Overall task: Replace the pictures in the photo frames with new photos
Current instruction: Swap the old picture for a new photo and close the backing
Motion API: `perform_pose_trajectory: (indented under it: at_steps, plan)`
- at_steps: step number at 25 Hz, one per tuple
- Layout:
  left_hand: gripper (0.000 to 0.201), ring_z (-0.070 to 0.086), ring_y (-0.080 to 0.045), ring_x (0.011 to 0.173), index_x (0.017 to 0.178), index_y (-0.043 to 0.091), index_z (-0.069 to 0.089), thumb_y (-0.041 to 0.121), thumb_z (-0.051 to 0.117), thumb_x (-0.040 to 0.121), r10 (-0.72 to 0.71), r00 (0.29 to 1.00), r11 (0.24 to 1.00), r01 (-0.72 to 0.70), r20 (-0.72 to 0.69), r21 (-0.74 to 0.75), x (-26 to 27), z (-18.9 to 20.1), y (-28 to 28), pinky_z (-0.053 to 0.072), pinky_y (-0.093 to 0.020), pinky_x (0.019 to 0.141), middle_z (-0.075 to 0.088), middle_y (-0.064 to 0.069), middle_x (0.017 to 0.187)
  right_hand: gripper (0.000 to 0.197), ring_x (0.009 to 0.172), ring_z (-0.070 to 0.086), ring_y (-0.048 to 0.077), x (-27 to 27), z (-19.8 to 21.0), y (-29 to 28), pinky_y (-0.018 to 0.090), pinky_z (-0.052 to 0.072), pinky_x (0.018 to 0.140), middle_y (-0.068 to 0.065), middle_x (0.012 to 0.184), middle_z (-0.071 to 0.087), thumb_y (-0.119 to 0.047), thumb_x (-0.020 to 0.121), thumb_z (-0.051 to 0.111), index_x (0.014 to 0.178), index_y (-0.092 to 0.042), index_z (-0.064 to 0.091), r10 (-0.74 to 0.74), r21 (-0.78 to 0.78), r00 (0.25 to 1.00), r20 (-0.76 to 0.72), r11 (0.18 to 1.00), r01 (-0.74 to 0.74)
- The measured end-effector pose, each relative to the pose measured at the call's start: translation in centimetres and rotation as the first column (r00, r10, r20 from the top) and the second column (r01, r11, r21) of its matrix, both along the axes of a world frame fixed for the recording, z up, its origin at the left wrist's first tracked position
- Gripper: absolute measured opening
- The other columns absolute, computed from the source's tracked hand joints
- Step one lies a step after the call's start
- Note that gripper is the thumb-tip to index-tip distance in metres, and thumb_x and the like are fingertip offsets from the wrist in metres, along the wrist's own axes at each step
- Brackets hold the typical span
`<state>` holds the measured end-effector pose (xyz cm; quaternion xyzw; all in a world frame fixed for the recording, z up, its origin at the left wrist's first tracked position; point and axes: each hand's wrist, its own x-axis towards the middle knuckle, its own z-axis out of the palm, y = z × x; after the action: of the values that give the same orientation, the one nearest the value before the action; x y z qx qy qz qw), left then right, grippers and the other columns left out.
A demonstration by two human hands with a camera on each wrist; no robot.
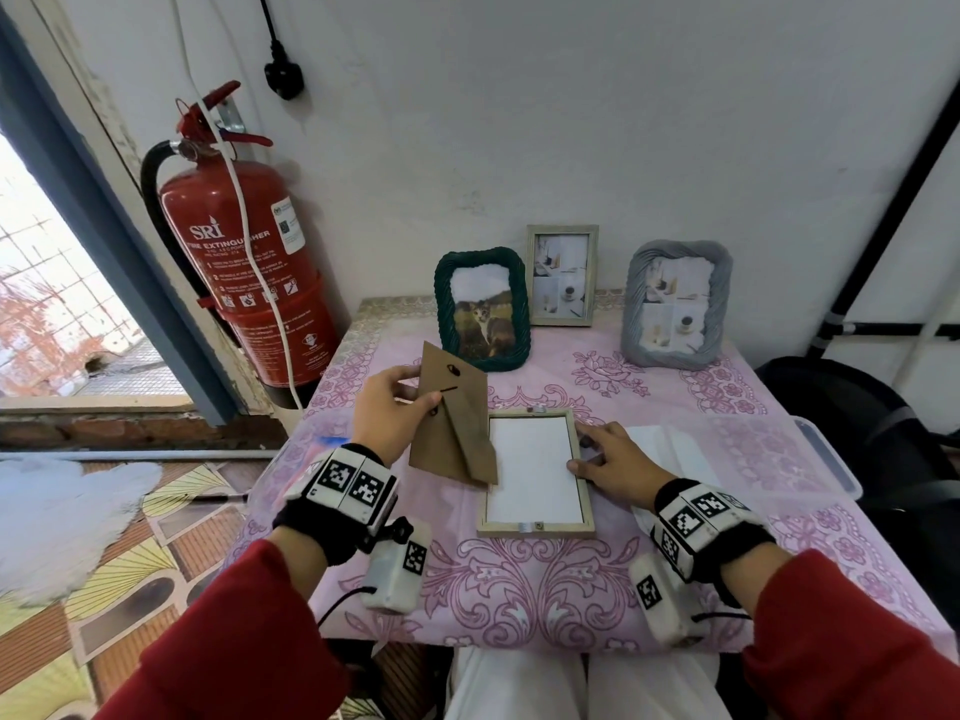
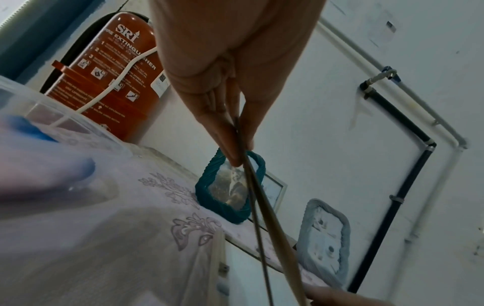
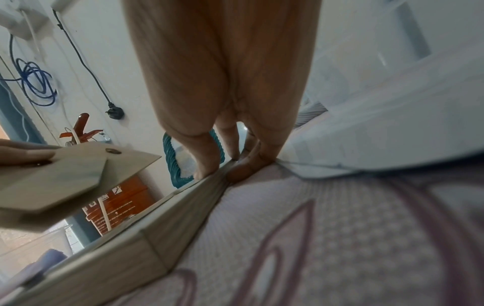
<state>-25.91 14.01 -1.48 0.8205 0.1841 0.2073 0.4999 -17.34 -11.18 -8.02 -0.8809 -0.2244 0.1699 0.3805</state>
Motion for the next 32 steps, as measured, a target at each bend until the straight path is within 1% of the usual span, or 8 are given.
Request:
perform_pose_trajectory:
  at_steps: [5,7,12,15,18,22,26,32]
  plan:
    - [0.044,0.060,-0.018,0.066,0.120,0.002,0.056,0.004,0.072,0.078,-0.097,0.994,0.983,0.087,-0.058,-0.161,0.7,-1.2,-1.8,0.053,-0.023,0.049,0.061,-0.006,0.072,0.060,0.096,0.055,0.023,0.1,-0.2,0.1,0.012,0.037,0.083,0.007,0.110,0.030,-0.014,0.090,0.060,0.143,-0.010,0.032,-0.039,0.010,0.999,-0.032,0.999,0.039]
    - [0.047,0.060,-0.019,0.067,0.120,0.001,0.055,0.003,0.073,0.077,-0.125,0.988,0.974,0.105,-0.088,-0.202,1.1,-2.4,-2.8,0.052,-0.021,0.047,0.060,-0.005,0.071,0.062,0.097,0.057,0.026,0.1,-0.3,0.1,0.015,0.039,0.084,0.007,0.110,0.030,-0.015,0.090,0.060,0.144,-0.011,0.031,-0.047,0.018,0.998,-0.039,0.999,0.047]
    - [0.051,0.059,-0.025,0.078,0.120,-0.002,0.056,0.003,0.076,0.074,-0.137,0.979,0.962,0.095,-0.152,-0.258,1.8,-4.8,-4.4,0.053,-0.030,0.061,0.058,-0.005,0.076,0.061,0.111,0.054,0.031,0.1,-0.3,0.0,0.022,0.038,0.096,0.017,0.123,0.036,-0.016,0.090,0.059,0.144,-0.013,0.031,-0.039,0.015,0.999,-0.038,0.999,0.039]
    - [0.051,0.056,-0.021,0.088,0.118,0.003,0.062,0.016,0.080,0.072,-0.099,0.971,0.995,0.094,-0.217,-0.035,2.3,-5.7,-4.8,0.050,-0.030,0.079,0.058,-0.009,0.100,0.055,0.119,0.046,0.026,0.3,-0.4,0.1,0.022,0.032,0.103,0.014,0.117,0.037,-0.016,0.092,0.055,0.143,-0.015,0.034,-0.050,0.011,0.999,-0.018,0.999,0.051]
    - [0.053,0.056,-0.023,0.107,0.118,0.008,0.063,0.026,0.080,0.071,-0.086,0.948,0.983,0.131,-0.308,0.131,2.4,-6.2,-5.2,0.046,-0.029,0.096,0.056,-0.012,0.122,0.052,0.119,0.042,0.026,0.6,-0.4,0.1,0.013,0.028,0.089,0.007,0.106,0.033,-0.008,0.092,0.050,0.141,-0.018,0.037,-0.060,0.033,0.998,-0.036,0.998,0.061]
    - [0.058,0.059,-0.023,0.100,0.124,0.003,0.057,0.017,0.079,0.072,-0.132,0.944,0.984,0.163,-0.302,0.078,2.2,-6.5,-5.8,0.046,-0.023,0.083,0.061,-0.015,0.118,0.059,0.118,0.041,0.025,0.5,-0.4,0.1,0.014,0.028,0.095,0.008,0.107,0.032,-0.002,0.086,0.055,0.140,-0.020,0.038,-0.051,0.056,0.996,-0.070,0.997,0.055]
    - [0.075,0.053,-0.021,0.097,0.131,0.007,0.045,0.015,0.083,0.067,-0.154,0.935,0.984,0.174,-0.321,0.034,1.8,-6.7,-5.4,0.048,-0.032,0.094,0.049,-0.017,0.121,0.057,0.114,0.046,0.024,0.4,-0.4,-0.1,0.018,0.038,0.094,0.008,0.109,0.031,-0.005,0.088,0.057,0.140,-0.018,0.038,-0.035,0.070,0.997,-0.075,0.997,0.040]
    - [0.052,0.055,-0.025,0.094,0.136,0.003,0.044,0.007,0.062,0.087,-0.254,0.907,0.966,0.255,-0.336,-0.043,2.2,-6.9,-4.0,0.045,-0.035,0.099,0.053,-0.015,0.111,0.059,0.107,0.054,0.030,0.3,-0.7,-0.3,0.027,0.043,0.097,0.008,0.113,0.031,-0.003,0.088,0.057,0.142,-0.015,0.035,-0.041,0.084,0.992,-0.120,0.995,0.051]
